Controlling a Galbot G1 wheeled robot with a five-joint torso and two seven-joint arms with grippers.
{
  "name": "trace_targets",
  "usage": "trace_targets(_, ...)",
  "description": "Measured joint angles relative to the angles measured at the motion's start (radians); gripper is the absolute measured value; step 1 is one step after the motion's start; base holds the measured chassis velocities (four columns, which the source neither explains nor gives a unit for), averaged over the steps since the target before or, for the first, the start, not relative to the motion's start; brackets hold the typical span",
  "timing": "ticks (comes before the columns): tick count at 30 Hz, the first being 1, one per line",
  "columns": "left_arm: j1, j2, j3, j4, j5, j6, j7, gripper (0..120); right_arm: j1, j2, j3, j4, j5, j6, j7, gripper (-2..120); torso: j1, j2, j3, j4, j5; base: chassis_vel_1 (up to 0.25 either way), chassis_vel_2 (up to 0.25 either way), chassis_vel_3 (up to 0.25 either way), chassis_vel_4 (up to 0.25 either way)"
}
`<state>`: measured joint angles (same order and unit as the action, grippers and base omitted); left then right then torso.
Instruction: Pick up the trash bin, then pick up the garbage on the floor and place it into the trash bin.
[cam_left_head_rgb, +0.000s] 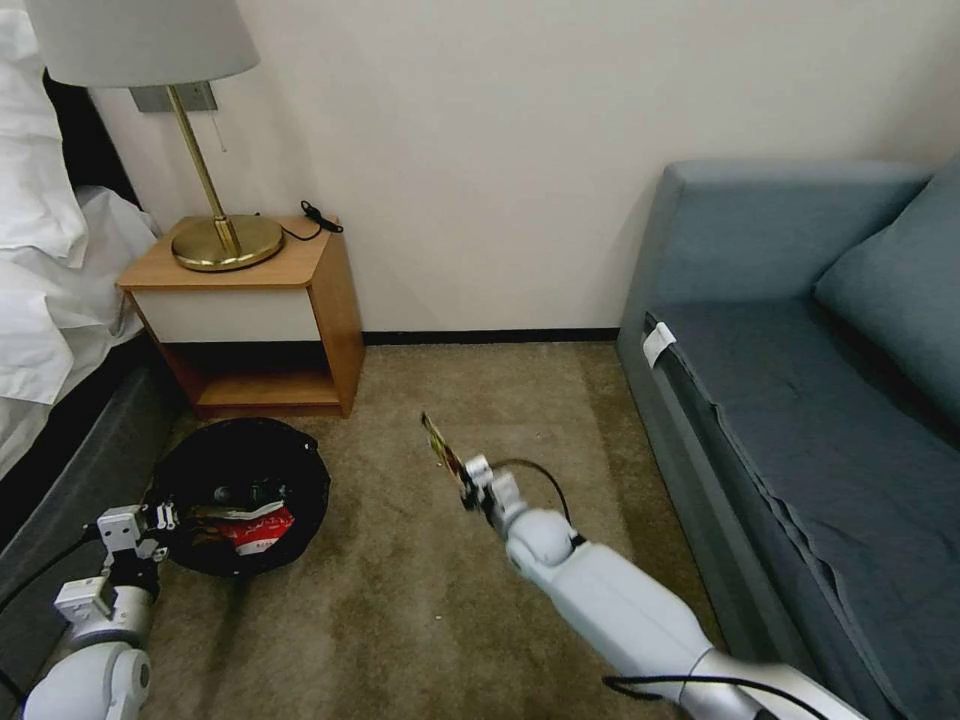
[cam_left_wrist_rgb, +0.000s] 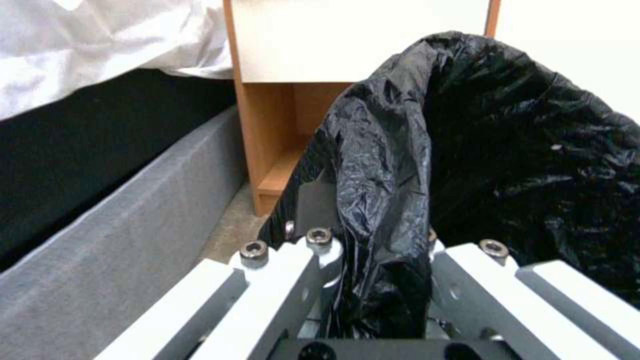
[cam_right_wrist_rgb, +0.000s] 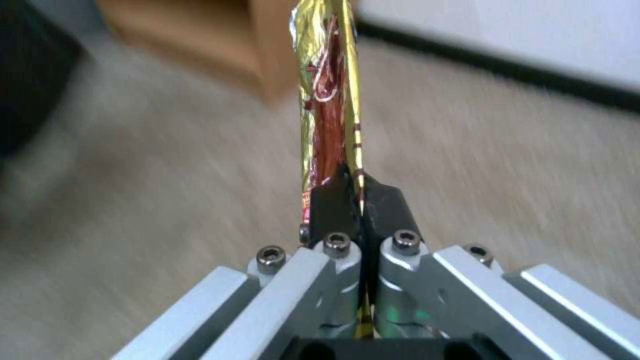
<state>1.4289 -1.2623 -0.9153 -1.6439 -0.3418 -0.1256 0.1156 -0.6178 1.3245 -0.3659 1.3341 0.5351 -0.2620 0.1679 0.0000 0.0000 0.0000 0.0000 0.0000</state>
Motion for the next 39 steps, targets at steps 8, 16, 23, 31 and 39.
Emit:
trace_targets(8, 0.003, 0.001, 0.01, -0.008, -0.017, 0.004, 0.011, 4, 0.027, -0.022, -0.082, 0.219, 0.157, -0.059, -0.007, 0, 0.0, 0.0, 0.0, 0.0, 0.0, 0.0, 0.0, 0.0, 0.0)
trace_targets(16, 0.004, -0.002, 0.016, -0.015, -0.045, 0.014, 0.02, 4, 0.032, 0.006, -0.185, 0.328, 0.277, -0.08, -0.025, 0, 0.0, 0.0, 0.0, 0.0001, -0.0001, 0.0, 0.0, 0.0, 0.0)
trace_targets(23, 0.012, -0.021, 0.027, -0.027, -0.074, 0.03, 0.033, 4, -0.009, 0.03, -0.264, 0.333, 0.269, -0.042, -0.034, 0, 0.0, 0.0, 0.0, 0.0001, -0.0001, 0.0, 0.0, 0.0, 0.0)
trace_targets(31, 0.026, -0.06, 0.052, -0.054, -0.083, 0.046, 0.036, 4, -0.014, 0.056, -0.281, 0.263, 0.225, 0.011, -0.031, 0, 0.0, 0.0, 0.0, 0.0, 0.0, 0.0, 0.0, 0.0, 0.0)
trace_targets(39, 0.041, -0.08, 0.06, -0.086, -0.108, 0.062, 0.036, 4, -0.018, 0.059, -0.268, 0.215, 0.18, 0.034, -0.021, 16, 0.0, 0.0, 0.0, 0.0, 0.0, 0.0, 0.0, 0.0, 0.0)
